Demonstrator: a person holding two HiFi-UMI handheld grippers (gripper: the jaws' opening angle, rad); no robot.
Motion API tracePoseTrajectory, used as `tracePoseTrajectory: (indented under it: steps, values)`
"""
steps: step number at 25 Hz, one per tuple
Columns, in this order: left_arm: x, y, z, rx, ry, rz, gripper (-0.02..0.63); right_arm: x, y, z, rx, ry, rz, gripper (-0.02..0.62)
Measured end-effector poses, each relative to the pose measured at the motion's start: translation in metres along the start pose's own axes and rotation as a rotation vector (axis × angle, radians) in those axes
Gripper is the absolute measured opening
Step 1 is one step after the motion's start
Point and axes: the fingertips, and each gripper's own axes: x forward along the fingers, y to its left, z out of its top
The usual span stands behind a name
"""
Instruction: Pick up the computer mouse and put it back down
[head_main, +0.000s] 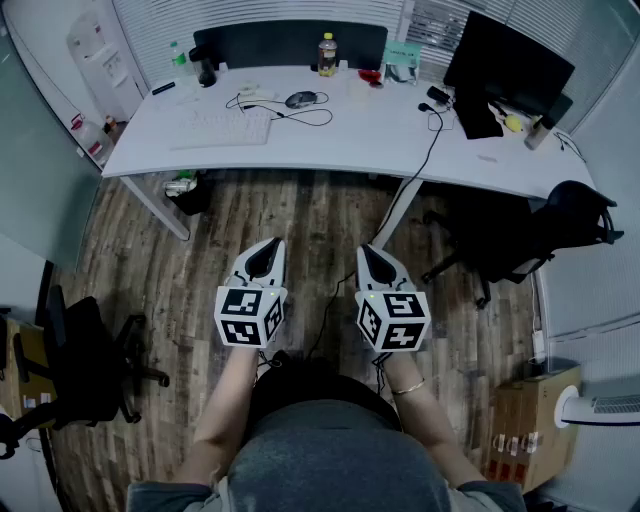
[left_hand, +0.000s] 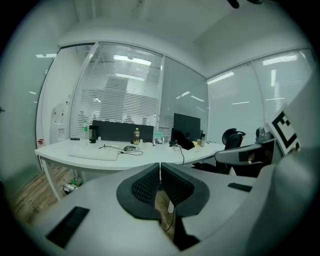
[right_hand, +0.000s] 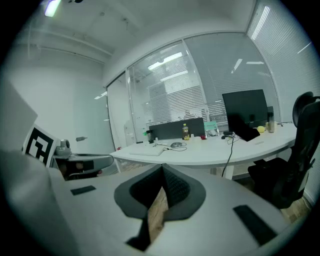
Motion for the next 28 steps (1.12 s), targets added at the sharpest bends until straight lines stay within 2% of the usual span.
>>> tracePoseTrajectory:
  steps: [8, 21, 24, 28]
  values:
    - [0.003, 0.003, 0.000, 0.009, 0.000, -0.004, 0.028, 0.004, 0.002, -0.001, -0.001, -0.006, 0.010, 0.002]
    - [-0.004, 0.002, -0.007, -0.002, 0.005, 0.035, 0.034, -0.003, -0.006, -0.012, 0.027, -0.005, 0.009, 0.005]
    - [-0.001, 0.004, -0.006, -0.015, 0.006, 0.039, 0.121, 0.000, -0.006, -0.013, 0.029, 0.002, 0.012, 0.005]
    - [0.007, 0.009, -0.006, -0.026, 0.019, 0.023, 0.170, 0.006, -0.011, -0.014, 0.043, 0.007, 0.009, 0.005]
